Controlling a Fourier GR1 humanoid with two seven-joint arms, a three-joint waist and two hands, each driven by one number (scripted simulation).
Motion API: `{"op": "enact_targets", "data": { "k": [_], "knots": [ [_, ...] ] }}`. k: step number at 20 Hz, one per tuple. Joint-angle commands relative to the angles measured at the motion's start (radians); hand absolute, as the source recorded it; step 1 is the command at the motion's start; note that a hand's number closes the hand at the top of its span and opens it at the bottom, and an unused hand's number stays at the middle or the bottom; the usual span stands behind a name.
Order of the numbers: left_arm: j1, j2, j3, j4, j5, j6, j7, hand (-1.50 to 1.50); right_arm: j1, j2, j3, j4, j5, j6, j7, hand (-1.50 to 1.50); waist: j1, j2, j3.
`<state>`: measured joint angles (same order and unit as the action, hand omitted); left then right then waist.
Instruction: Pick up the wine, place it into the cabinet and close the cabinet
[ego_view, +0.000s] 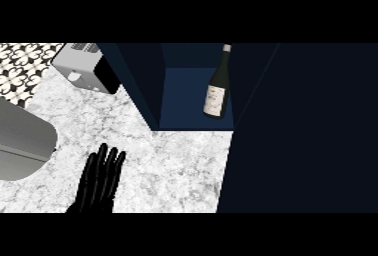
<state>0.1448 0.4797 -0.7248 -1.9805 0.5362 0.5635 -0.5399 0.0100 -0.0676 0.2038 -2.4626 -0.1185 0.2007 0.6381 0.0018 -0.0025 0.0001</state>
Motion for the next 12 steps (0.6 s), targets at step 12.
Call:
{"op": "enact_targets", "data": {
  "k": [12],
  "knots": [
    [0.123,0.167,0.358,-0.07,0.2,-0.204,-0.014,-1.5,0.098,0.045,0.295,-0.129,-0.089,-0.006,0.168,1.5,-0.001,0.0,0.0]
  ]
}}
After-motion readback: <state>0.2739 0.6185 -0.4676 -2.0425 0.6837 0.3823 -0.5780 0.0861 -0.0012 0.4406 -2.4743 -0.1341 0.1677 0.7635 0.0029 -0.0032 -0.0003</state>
